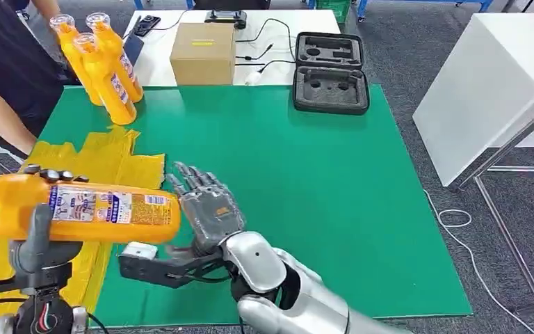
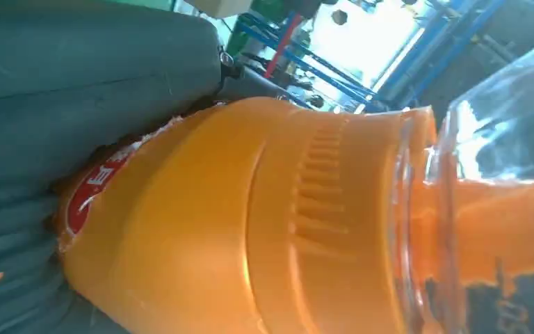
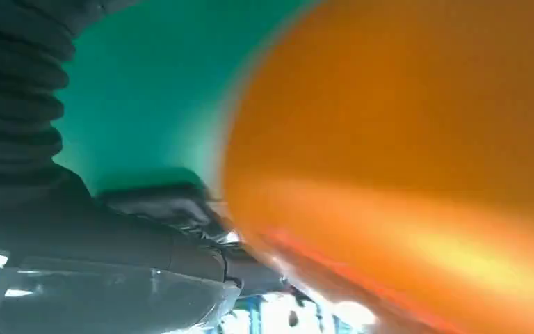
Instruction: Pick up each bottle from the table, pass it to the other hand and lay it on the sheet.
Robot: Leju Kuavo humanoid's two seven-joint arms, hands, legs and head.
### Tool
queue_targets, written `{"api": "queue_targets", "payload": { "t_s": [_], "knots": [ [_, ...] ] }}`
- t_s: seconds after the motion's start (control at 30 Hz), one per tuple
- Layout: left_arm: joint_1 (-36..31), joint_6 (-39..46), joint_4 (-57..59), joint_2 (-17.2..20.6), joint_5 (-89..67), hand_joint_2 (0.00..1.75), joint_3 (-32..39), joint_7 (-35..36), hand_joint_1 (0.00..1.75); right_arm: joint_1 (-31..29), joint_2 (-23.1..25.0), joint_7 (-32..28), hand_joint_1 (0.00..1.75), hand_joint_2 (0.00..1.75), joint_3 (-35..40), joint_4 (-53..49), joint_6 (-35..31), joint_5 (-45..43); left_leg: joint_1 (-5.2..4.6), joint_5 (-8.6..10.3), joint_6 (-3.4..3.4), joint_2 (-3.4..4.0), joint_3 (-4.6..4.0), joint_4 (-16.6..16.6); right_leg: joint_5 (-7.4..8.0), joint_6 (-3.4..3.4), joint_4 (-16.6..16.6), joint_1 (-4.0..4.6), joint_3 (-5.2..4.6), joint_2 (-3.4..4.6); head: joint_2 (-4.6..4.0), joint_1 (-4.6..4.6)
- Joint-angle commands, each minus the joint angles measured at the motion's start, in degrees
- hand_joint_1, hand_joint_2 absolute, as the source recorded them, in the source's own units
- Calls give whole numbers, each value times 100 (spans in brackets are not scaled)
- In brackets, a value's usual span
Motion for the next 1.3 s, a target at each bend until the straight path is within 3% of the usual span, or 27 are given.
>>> {"api": "queue_targets", "payload": {
  "t_s": [0.03,0.33,0.47,0.53,0.57,0.73,0.83,0.93,1.1,1.3],
  "knots": [
    [-62,-176,-52,-299,75,175,534,209,175,842,-363,-594,0,0,-1034,-215,-693,521,8,-4,-13,-24,21,-6,-7,-4,-11,6,28,-11,0,0],
    [163,-207,-245,-325,-243,175,927,109,175,1304,-594,-712,0,0,-1222,-1101,-467,654,10,-14,-21,-24,30,-4,-15,-7,-8,7,35,-5,0,0],
    [-281,566,-114,-246,-3323,175,1229,-201,175,1742,-757,-619,0,0,-1822,-1479,-508,728,8,-7,-14,-25,18,-3,-9,-4,-8,6,25,-12,0,0],
    [-603,762,116,-238,-4387,175,1258,-150,175,1872,-782,-848,0,0,-2243,-1411,-633,734,7,0,-11,-43,12,-1,-8,-2,-8,5,23,-32,0,0],
    [-661,874,301,-41,-4988,175,1225,-106,175,1954,-775,-945,0,0,-2438,-1423,-702,621,9,-1,-14,-50,17,-1,-10,-3,-10,7,31,-35,0,2],
    [-943,1139,1055,323,-5344,175,1267,-284,175,2151,-945,-1132,0,0,-2803,-1624,-820,333,1,1,-13,-34,26,-11,-5,-4,-12,-1,32,-20,0,0],
    [-1287,1596,1516,606,-6789,175,1040,-341,175,2295,-993,-1190,0,0,-2936,-1780,-883,193,3,-1,-17,-41,27,-8,-9,-6,-9,2,33,-25,0,0],
    [-1395,1611,1638,604,-6798,175,1015,-349,175,2330,-1008,-1197,0,0,-2957,-1819,-894,180,10,-5,-28,-56,40,-9,-15,-11,-12,8,48,-33,0,2],
    [-1535,1672,1835,723,-7233,175,890,-232,175,2237,-967,-1270,0,0,-2954,-1794,-929,-65,5,-5,-14,-16,25,-5,-6,-4,-8,4,25,-5,0,0],
    [-1714,2213,3438,799,-8599,175,170,-433,175,2579,-1126,-2198,0,0,-2959,-2359,-1670,-994,-2,3,-11,-36,26,-11,-6,-2,-11,-2,29,-26,0,2]
  ]
}}
